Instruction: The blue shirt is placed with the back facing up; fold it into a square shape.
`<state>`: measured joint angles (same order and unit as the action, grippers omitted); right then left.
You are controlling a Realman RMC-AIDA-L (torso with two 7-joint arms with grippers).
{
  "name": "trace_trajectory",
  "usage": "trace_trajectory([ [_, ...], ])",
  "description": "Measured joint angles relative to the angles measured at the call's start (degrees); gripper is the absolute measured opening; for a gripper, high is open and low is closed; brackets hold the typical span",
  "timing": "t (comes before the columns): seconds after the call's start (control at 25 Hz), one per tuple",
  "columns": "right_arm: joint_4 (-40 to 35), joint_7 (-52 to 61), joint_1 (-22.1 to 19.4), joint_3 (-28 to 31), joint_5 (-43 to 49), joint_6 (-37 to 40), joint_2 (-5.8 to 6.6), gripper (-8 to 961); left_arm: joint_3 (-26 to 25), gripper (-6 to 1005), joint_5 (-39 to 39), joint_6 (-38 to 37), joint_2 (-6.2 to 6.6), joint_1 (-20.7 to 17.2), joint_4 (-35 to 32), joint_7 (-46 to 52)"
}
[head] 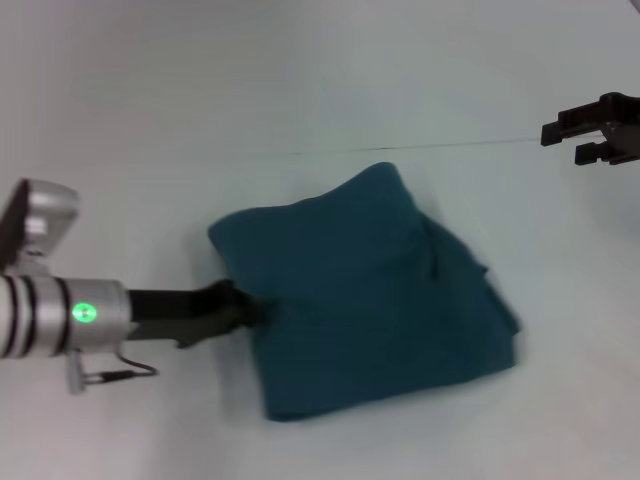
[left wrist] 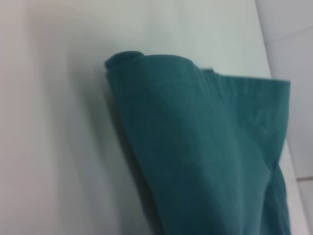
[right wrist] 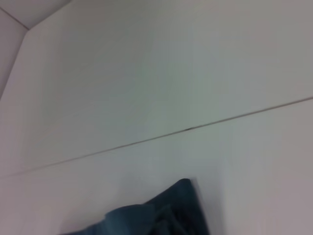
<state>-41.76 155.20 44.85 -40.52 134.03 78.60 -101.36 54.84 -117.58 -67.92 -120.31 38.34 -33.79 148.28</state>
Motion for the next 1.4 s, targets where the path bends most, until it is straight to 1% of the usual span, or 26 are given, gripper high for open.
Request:
trace_trajectory([
  [0.2, 0.10, -0.71, -0.06, -0.11, 0.00, 0.88, -0.16, 660, -7.16, 52, -7.64, 0.03, 1.97, 1.26, -0.65, -0.09],
  [0.32, 0.17, -1.12, 0.11, -0.12, 0.00, 1.41, -0.44, 659, -10.47, 54, -11.29, 0.07, 2.67, 2.04, -0.54, -0.19],
  [0.4, 0.19, -1.32, 0.31, -0.12, 0.00, 1.63, -0.78, 658, -11.54, 55, -12.32, 0.02, 2.83, 2.19, -0.57, -0.34],
  [0.56, 0.19, -1.91, 0.84, -0.13, 0.17, 1.74, -1.47, 657, -11.91, 57, -12.49, -0.20, 2.75, 2.13, -0.41, -0.50],
  [0.64, 0.19, -2.00, 1.01, -0.21, 0.22, 1.76, -1.69, 657, -12.09, 58, -12.48, -0.09, 2.58, 1.83, -0.55, -0.51],
  [0.76, 0.19, -2.03, 1.35, -0.50, 0.25, 2.09, -2.01, 656, -12.63, 60, -12.92, -0.12, 2.70, 1.71, -0.90, -0.52],
  [1.0, 1.46, -2.03, 2.80, -1.41, 0.48, 1.86, -2.31, 655, -12.48, 64, -14.86, -1.25, 2.42, 0.21, -4.97, -0.03],
  [1.08, 1.89, -1.96, 3.43, -2.55, 0.52, 1.49, -2.47, 654, -12.85, 209, -14.62, -2.48, 2.31, -0.84, -7.19, 1.16],
  [1.12, 1.97, -1.95, 3.65, -3.07, 0.53, 1.38, -2.64, 654, -13.26, 282, -14.33, -3.38, 2.05, -1.50, -8.77, 1.98],
  [1.16, 2.01, -2.00, 3.99, -3.78, 0.54, 1.17, -2.98, 654, -13.92, 329, -13.95, -4.19, 1.58, -2.26, -10.76, 2.65],
  [1.2, 2.04, -2.18, 4.35, -4.47, 0.54, 0.93, -3.39, 654, -14.67, 375, -13.25, -5.10, 0.84, -3.03, -12.84, 3.04],
  [1.32, 2.17, -3.67, 5.72, -7.27, 0.54, -1.18, -5.56, 653, -15.95, 515, -9.77, -7.61, -0.83, -4.98, -17.56, 3.22],
  [1.4, 2.26, -4.79, 6.70, -9.22, 0.54, -4.05, -7.54, 653, -16.06, 558, -7.30, -8.90, -1.02, -5.40, -18.32, 3.13],
])
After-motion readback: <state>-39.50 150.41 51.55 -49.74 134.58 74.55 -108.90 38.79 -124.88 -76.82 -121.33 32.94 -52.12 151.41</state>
